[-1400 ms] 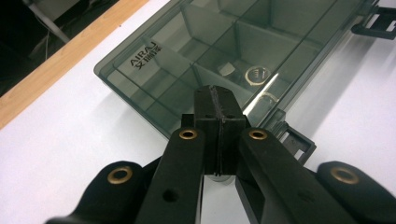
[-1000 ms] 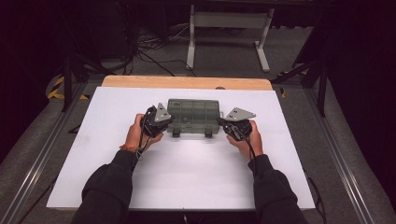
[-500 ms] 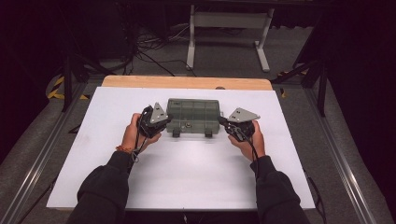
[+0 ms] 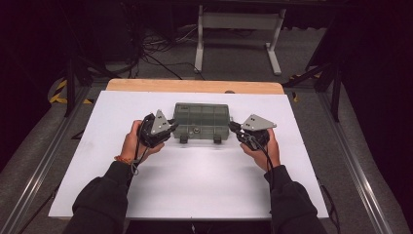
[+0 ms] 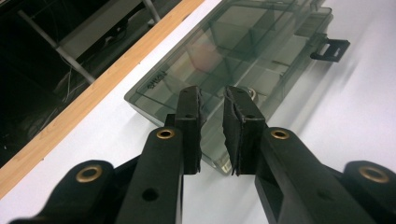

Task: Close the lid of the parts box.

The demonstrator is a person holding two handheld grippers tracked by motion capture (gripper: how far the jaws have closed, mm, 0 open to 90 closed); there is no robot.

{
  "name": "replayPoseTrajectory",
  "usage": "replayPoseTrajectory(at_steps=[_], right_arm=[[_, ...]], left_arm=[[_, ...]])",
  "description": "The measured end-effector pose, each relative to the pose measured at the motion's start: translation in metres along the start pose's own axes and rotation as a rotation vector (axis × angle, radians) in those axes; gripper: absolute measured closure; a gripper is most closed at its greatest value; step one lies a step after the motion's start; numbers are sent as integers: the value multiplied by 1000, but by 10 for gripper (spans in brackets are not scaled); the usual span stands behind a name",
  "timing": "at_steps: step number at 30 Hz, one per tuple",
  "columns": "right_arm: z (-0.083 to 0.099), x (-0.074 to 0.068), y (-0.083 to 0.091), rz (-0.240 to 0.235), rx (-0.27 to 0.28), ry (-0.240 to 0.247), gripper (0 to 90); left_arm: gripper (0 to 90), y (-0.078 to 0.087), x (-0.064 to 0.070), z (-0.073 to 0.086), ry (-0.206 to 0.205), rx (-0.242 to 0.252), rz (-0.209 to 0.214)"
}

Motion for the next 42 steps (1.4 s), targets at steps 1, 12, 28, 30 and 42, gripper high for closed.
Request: replayPoseTrajectory(at_steps=[1, 12, 28, 30, 42], right_arm=[[1, 0, 1, 3, -3, 5, 841], [2, -2, 9, -3, 28, -17, 731], [13, -7, 10, 8, 26, -70, 340], [15, -8, 10, 7, 28, -73, 307], [19, -12, 11, 20, 25, -65, 127]], left_arm=[[742, 0, 0, 0, 0, 0, 0], [546, 13, -1, 12, 28, 33, -31], [271, 18, 1, 34, 70, 27, -45], [251, 18, 2, 37, 63, 25, -41], [106, 21, 10, 53, 83, 31, -24]])
Point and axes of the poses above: each handheld gripper's, and its own axes: y roughly backward along the jaws, z roughly out of its underside, x roughly to its right, the point moved 7 cm from there along -y, roughly forward along the jaws, and after that the axes turned 1 degree about -x, right-handed, at the moved point
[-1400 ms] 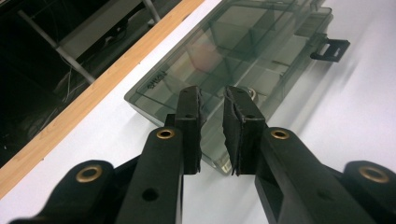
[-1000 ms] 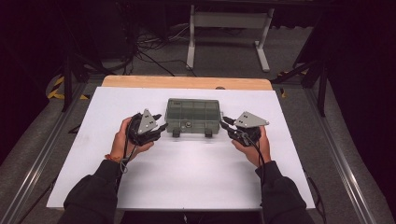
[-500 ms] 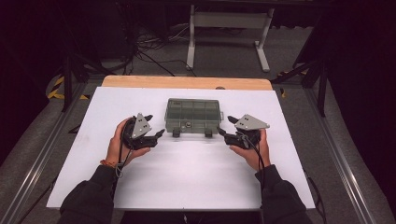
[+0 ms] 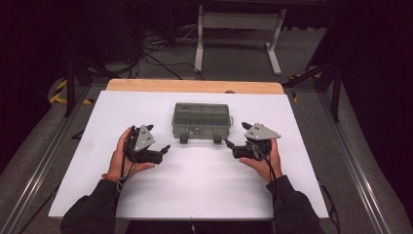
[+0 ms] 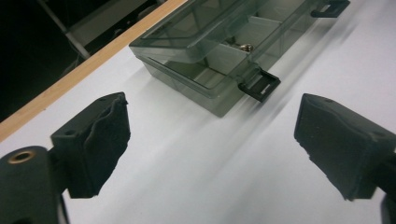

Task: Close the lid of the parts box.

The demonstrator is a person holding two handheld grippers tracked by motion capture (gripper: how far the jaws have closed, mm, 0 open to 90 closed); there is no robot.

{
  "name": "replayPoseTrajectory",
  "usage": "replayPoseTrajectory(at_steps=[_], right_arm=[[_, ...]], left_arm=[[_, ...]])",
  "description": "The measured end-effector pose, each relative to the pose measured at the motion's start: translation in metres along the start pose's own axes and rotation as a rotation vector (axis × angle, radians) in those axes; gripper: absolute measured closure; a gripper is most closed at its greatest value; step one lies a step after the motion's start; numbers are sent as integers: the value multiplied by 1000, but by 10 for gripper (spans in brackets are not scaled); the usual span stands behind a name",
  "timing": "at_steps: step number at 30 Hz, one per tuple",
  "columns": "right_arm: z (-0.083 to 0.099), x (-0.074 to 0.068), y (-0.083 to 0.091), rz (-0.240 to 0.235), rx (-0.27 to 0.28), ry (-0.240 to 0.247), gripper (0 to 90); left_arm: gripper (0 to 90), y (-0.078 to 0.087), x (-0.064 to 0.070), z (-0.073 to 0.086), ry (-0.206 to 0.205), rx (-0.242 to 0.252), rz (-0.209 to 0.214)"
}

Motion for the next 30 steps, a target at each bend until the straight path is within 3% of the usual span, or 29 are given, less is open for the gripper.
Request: replayPoseTrajectory(at_steps=[9, 30], right_arm=[[1, -1, 4, 4, 0, -22, 54], [9, -7, 24, 35, 21, 37, 60]], left_arm=[[64, 7, 4, 7, 3, 14, 27], [43, 25, 16, 15, -18, 30, 44]])
Point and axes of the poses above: each handheld gripper's, and its own axes: y roughly backward along the jaws, z roughly out of its underside, x roughly to its right, the point moved 7 cm from there along -y, roughly forward along the jaws, and after that the axes turned 1 degree about -x, right-handed, at the moved point
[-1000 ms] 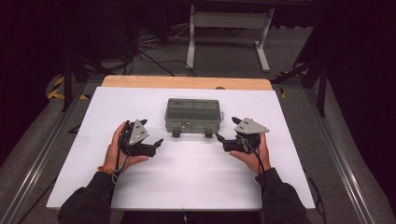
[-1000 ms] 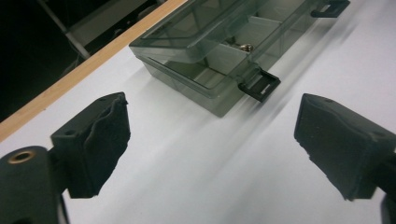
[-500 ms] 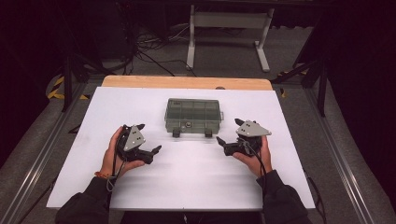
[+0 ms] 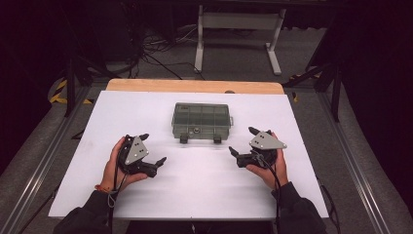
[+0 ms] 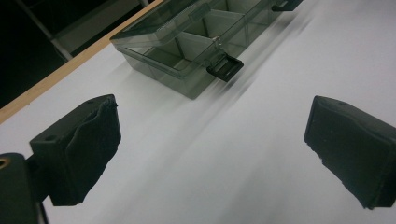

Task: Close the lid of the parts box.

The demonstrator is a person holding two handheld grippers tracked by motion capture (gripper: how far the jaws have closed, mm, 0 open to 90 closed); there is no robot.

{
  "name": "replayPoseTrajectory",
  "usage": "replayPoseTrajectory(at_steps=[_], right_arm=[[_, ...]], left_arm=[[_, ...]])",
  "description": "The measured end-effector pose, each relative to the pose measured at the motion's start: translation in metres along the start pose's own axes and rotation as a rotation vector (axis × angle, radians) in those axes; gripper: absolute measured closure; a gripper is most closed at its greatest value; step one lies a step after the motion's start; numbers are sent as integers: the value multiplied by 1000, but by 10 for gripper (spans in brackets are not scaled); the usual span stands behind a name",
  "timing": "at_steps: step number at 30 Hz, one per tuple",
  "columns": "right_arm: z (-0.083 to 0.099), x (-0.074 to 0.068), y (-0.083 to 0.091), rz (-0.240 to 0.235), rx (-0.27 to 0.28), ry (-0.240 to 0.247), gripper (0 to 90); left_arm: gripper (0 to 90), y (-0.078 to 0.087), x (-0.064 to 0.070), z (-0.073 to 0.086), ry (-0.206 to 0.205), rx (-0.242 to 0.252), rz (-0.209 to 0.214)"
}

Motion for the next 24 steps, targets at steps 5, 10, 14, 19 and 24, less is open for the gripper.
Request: replayPoseTrajectory(at_steps=[5, 10, 14, 19, 24], right_arm=[[2, 0, 5, 5, 4, 8, 62], [5, -1, 11, 8, 9, 12, 66], [6, -2, 14, 11, 10, 22, 66], [7, -3, 17, 11, 14, 25, 66], [10, -6, 21, 19, 15, 41, 66]], left_arm=[[43, 6, 2, 2, -3, 3, 2], [43, 10, 5, 6, -3, 0, 5], [43, 12, 5, 7, -2, 4, 9], [43, 15, 6, 9, -5, 3, 8], [42, 18, 8, 11, -10, 3, 12]])
Point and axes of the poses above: each handheld gripper's, and its own axes: y roughly backward along the jaws, z roughly out of its underside, x roughly to its right, the point moved 7 cm from there along -y, roughly forward along the jaws, and after that the axes turned 1 degree about -x, right-handed, at the moved point
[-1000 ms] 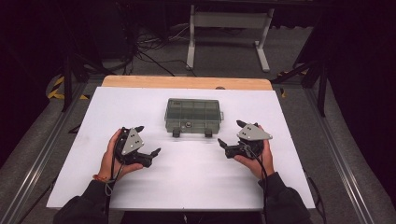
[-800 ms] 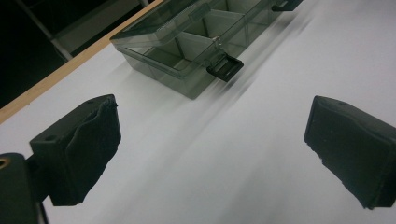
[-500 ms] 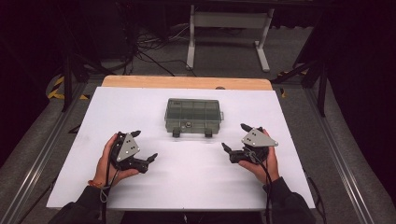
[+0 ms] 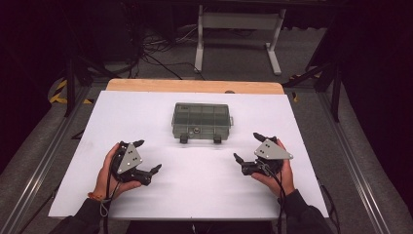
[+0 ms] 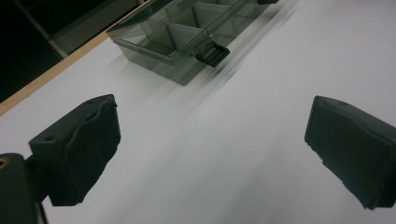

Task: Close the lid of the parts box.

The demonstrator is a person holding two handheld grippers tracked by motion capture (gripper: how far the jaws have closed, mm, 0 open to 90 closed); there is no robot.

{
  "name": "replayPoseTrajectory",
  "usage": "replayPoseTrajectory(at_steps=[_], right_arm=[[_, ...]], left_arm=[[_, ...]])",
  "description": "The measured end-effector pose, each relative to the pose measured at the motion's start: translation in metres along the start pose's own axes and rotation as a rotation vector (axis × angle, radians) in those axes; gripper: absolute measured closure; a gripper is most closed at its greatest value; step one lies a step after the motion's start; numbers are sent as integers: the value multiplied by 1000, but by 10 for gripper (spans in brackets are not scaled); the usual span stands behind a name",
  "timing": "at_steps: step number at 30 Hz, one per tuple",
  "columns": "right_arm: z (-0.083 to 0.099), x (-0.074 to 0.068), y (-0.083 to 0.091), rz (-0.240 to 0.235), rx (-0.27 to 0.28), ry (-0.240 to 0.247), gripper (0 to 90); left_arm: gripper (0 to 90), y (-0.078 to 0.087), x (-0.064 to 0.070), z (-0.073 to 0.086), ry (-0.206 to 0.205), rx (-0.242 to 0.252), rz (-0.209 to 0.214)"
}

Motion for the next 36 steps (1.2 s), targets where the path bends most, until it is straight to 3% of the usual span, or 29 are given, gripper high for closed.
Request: replayPoseTrajectory(at_steps=[20, 36], right_arm=[[9, -6, 17, -2, -8, 7, 68], [25, -6, 37, 15, -30, 9, 69]], left_arm=[[41, 17, 6, 8, -12, 10, -2], [40, 36, 4, 22, 16, 11, -27]])
Point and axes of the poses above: each handheld gripper's, and its own axes: y roughly backward along the jaws, z roughly out of its underside, x roughly to its right, the point moved 7 cm from there along -y, roughly forward along the jaws, and after that the axes turned 1 degree about -x, right-handed, at the moved point
